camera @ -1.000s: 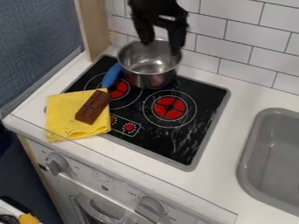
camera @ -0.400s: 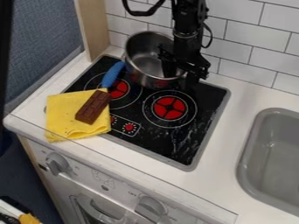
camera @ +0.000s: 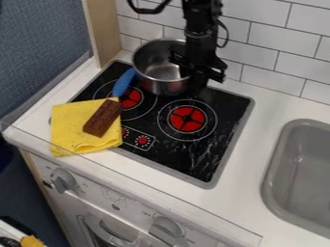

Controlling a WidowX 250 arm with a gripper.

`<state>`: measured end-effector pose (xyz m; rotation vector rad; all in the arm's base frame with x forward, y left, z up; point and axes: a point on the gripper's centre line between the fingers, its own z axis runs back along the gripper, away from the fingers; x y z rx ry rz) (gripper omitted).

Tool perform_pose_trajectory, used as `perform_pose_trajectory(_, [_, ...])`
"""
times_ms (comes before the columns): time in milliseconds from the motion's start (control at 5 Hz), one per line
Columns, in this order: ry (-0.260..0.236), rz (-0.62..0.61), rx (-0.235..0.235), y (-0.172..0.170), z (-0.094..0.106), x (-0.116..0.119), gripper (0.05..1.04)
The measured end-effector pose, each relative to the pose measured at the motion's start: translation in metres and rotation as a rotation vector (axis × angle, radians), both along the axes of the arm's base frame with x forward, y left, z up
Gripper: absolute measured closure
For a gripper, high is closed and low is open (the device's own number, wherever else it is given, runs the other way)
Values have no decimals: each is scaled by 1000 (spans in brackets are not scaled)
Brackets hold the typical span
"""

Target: Move the pot below the right side burner.

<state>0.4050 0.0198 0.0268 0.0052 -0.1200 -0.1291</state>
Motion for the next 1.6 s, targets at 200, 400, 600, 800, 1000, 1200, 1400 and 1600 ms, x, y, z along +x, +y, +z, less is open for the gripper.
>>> perform_pose_trajectory(200, [-18, -14, -32, -4, 17, -9, 989])
perform_pose_trajectory(400, [-54, -53, -61, -8, 49, -31, 1002])
perform_pose_trajectory(600, [-65, -125, -72, -17, 74, -82, 1002])
perform_pose_trajectory(800, [-35, -210, -42, -27, 72, -129, 1002])
perform_pose_trajectory(1000, [-20, -288, 12, -58, 44, -148, 1002])
perform_pose_trajectory(1200, [-16, -307, 54, -74, 16, -147, 1002])
perform_pose_trajectory(1400, [-17, -349, 98, -89, -6, -144, 1002])
perform_pose_trajectory(1600, [-27, -346, 113, -90, -9, -141, 971])
